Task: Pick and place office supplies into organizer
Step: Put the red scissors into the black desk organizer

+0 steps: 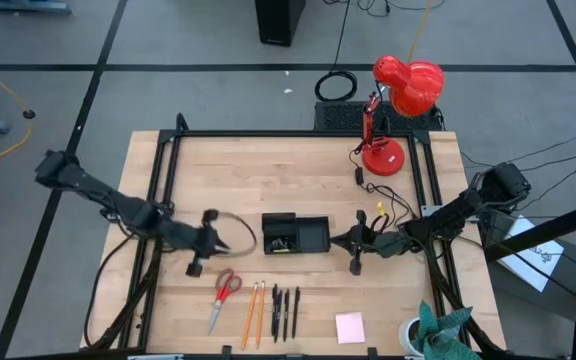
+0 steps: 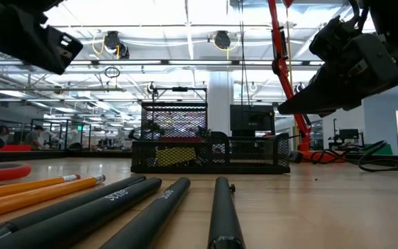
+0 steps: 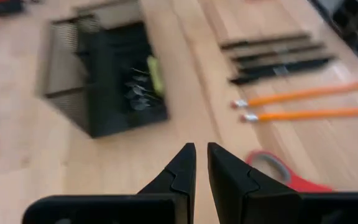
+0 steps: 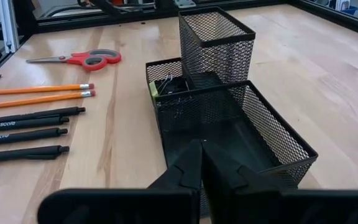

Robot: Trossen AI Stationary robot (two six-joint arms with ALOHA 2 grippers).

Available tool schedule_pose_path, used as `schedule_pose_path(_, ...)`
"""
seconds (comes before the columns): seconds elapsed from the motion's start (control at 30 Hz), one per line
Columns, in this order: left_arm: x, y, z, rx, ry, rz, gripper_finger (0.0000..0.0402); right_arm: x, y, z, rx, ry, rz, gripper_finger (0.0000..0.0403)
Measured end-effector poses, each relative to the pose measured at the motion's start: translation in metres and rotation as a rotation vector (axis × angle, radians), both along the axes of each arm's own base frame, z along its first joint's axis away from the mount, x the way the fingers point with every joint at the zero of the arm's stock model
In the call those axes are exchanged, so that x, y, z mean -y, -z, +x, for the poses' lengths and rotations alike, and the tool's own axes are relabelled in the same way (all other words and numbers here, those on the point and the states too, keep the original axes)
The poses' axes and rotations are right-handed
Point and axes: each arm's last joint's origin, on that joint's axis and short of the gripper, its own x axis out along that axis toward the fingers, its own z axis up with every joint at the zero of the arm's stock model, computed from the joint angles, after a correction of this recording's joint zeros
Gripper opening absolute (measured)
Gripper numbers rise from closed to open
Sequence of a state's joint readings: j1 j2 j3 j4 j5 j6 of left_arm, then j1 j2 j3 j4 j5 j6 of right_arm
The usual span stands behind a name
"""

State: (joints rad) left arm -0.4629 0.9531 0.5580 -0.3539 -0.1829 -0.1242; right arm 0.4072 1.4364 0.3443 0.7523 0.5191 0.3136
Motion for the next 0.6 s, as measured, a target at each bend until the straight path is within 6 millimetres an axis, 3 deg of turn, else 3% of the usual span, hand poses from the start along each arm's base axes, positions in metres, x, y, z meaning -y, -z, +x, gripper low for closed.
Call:
schedule_pose_path(0.27,0.037,0.027,0.03,-0.325,-0.005,0.174,0.007,-0.001,0.0,0.0,-0.004,-0.023,0.014,0.0004)
schedule_pose_path(0.43,0.045,0.033,0.051,-0.393,-0.088,0.16,0.0128,-0.001,0.0,0.0,-0.004,-0.021,0.017,0.0004)
schedule_pose_path(0.6,0.056,0.033,0.065,-0.452,-0.065,0.129,0.0198,-0.001,0.0,0.0,-0.004,-0.021,0.017,0.0004)
